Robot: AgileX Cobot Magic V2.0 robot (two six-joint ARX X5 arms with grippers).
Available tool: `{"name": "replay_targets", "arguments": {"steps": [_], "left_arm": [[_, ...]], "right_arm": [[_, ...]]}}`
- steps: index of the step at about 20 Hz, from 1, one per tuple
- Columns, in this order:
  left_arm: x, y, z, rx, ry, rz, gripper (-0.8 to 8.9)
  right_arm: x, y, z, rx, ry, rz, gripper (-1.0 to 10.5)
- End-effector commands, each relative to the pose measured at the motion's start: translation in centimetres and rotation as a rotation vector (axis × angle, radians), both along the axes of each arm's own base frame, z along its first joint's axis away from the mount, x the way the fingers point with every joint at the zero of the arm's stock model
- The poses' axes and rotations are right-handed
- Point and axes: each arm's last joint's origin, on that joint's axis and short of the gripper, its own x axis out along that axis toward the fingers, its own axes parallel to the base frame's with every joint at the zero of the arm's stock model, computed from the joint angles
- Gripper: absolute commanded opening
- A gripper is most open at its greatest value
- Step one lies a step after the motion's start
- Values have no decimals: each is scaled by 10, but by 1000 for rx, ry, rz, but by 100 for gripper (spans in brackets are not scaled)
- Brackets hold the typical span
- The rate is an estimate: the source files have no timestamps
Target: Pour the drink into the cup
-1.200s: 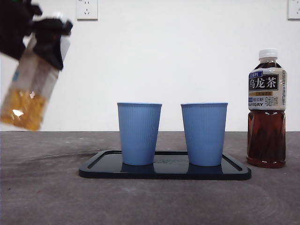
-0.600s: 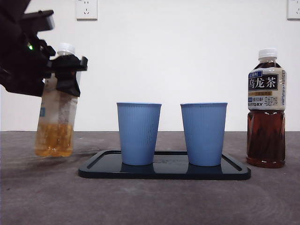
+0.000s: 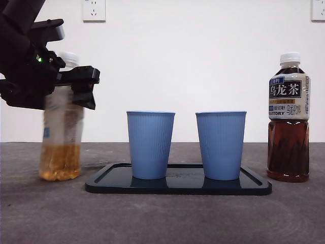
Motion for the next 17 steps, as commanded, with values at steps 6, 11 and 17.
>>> {"name": "replay_targets", "arguments": {"steps": [6,11,17], "left_arm": [[-18,2,17,-51,81,14,498],[-53,14,41,-64,139,15,498],[-110,34,69,-78,171,-81,496]], "right_arm": [[-1,0,4,2,-6,2,500],[-1,2,4,30,1,64,500],[-4,5,4,65,0,203,500]]}}
